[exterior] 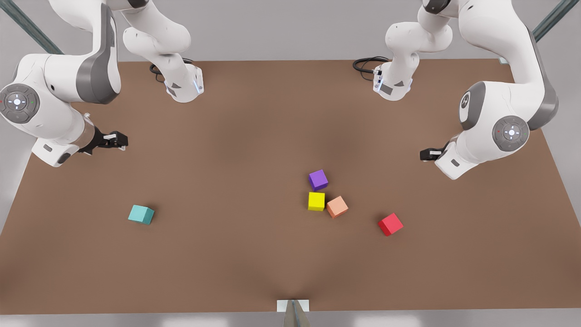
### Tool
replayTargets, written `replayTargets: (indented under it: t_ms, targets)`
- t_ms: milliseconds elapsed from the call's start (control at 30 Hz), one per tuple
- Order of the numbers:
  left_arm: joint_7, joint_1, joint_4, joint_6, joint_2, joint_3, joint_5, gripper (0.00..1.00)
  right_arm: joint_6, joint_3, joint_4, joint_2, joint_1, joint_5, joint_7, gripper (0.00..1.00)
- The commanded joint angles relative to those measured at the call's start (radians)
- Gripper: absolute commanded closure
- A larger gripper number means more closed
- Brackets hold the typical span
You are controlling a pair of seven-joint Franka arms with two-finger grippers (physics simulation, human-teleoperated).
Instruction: Pick up red wooden cube and pass to hand red wooden cube and place in blue wooden cube
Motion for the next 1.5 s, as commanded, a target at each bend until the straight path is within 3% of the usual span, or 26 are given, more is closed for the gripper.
replayTargets:
  t_ms: [0, 67, 133, 200, 300, 367, 467, 833, 1467]
  targets:
    - [-0.025, 0.000, 0.000, 0.007, 0.000, 0.000, 0.001, 0.00, 0.004, 0.001, 0.000, -0.001, -0.002, 0.002, -0.067, 0.00]
    - [-0.037, -0.014, 0.002, 0.007, 0.008, 0.001, -0.002, 0.00, 0.002, 0.003, -0.001, 0.000, 0.001, 0.000, -0.066, 0.00]
    - [-0.191, -0.063, 0.022, 0.057, 0.128, 0.001, 0.000, 0.00, 0.001, 0.003, -0.001, 0.000, 0.001, 0.000, -0.066, 0.00]
    - [-0.198, -0.046, 0.022, 0.303, 0.247, 0.001, -0.013, 0.00, -0.001, 0.003, -0.004, 0.000, 0.001, 0.000, -0.066, 0.00]
    - [-0.304, -0.029, 0.079, 0.464, 0.434, 0.004, -0.014, 0.00, -0.002, 0.003, -0.009, 0.000, 0.001, 0.000, -0.066, 0.00]
    - [-0.516, -0.043, 0.071, 0.519, 0.448, 0.004, -0.020, 0.00, -0.002, 0.004, -0.009, 0.000, 0.001, 0.000, -0.067, 0.00]
    - [-0.527, -0.049, 0.023, 0.585, 0.442, 0.054, -0.134, 0.00, -0.002, 0.003, -0.009, 0.000, 0.007, 0.000, -0.067, 0.00]
    - [-0.748, -0.095, 0.037, 0.671, 0.533, 0.077, -0.120, 0.00, 0.005, 0.004, -0.007, 0.008, 0.009, 0.002, -0.066, 0.00]
    - [-0.771, -0.108, 0.036, 0.791, 0.626, 0.080, -0.070, 0.00, 0.001, 0.007, -0.012, 0.011, 0.009, 0.003, -0.066, 0.00]
